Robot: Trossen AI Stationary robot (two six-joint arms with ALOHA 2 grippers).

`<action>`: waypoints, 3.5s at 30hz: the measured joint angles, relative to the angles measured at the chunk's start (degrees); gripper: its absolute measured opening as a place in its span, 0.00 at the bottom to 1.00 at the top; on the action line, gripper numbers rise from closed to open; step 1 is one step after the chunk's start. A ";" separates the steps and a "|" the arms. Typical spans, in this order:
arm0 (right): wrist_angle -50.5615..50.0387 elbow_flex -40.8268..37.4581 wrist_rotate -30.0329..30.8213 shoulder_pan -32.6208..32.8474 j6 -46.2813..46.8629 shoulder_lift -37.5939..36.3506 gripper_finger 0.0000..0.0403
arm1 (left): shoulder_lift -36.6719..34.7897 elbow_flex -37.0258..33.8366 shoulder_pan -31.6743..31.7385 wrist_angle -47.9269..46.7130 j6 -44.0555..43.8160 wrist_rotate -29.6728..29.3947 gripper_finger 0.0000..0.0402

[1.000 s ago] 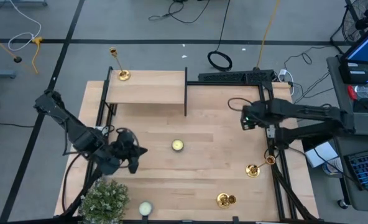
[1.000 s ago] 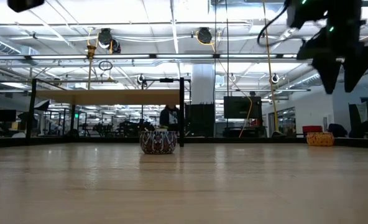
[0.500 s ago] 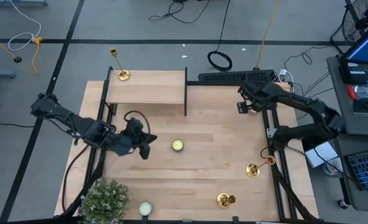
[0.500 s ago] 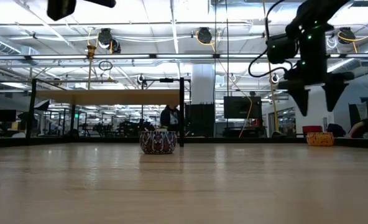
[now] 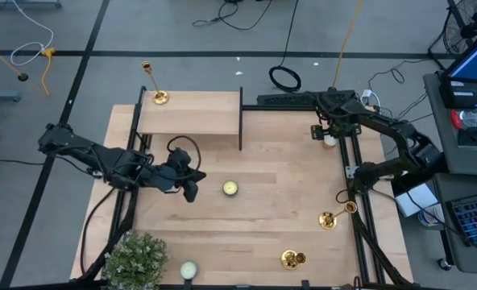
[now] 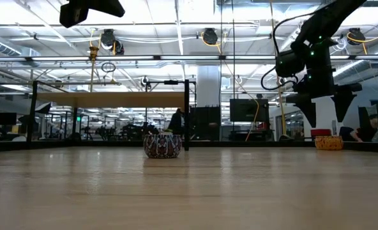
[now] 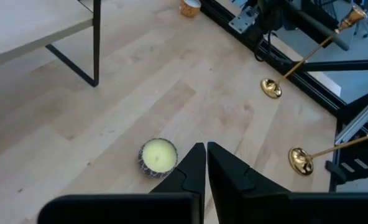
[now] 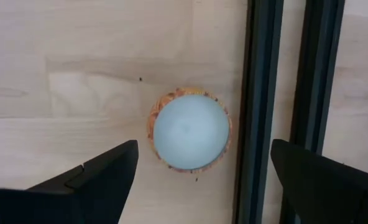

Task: Pick & Place candle stick holders
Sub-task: Put the orange scented candle on the shelf

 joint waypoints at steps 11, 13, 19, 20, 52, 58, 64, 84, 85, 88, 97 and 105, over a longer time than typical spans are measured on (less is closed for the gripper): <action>0.41 0.00 -1.33 -0.92 0.61 5.68 0.91 | 0.00 0.02 -1.57 0.04 -1.21 0.04 0.05; 0.40 -0.05 -1.35 -0.91 0.65 5.89 0.91 | 0.00 0.02 -2.14 0.06 -1.72 -0.17 0.05; 5.42 -2.69 -4.75 -1.27 1.00 5.90 0.91 | 0.00 0.02 -3.18 0.09 -2.48 -0.50 0.05; 6.54 -3.20 -5.32 -1.27 1.41 5.86 0.91 | 0.00 0.02 -3.27 0.10 -2.48 -0.51 0.05; 16.89 -9.82 -4.30 -1.27 6.62 5.70 0.86 | 0.02 0.02 -4.46 0.02 -3.72 -0.52 0.05; 18.26 -9.88 -4.34 -1.27 6.30 5.72 0.75 | 0.02 0.02 -4.46 -0.01 -3.70 -0.54 0.05; 18.62 -9.90 -4.67 -1.25 6.30 5.76 0.75 | 0.02 0.02 -4.46 -0.01 -3.96 -0.55 0.05; 25.10 -7.37 -29.58 3.49 9.22 -9.68 0.75 | 0.02 0.02 -4.28 0.00 -2.52 -1.96 0.05; 26.63 -7.37 -31.39 4.25 10.28 -10.74 0.74 | 0.02 0.02 -4.28 0.04 -2.52 -2.01 0.05; 31.38 -7.37 -35.99 6.95 13.76 -13.71 0.74 | 0.02 0.02 -4.28 0.52 -2.52 -2.01 0.05; 47.81 -7.32 -41.93 18.39 26.26 -18.44 0.74 | 0.02 0.03 -3.26 3.15 -1.89 -1.99 0.05; 69.38 -7.30 -40.58 28.97 37.43 -18.72 0.74 | -1.06 0.04 -1.97 7.22 0.87 -1.81 0.05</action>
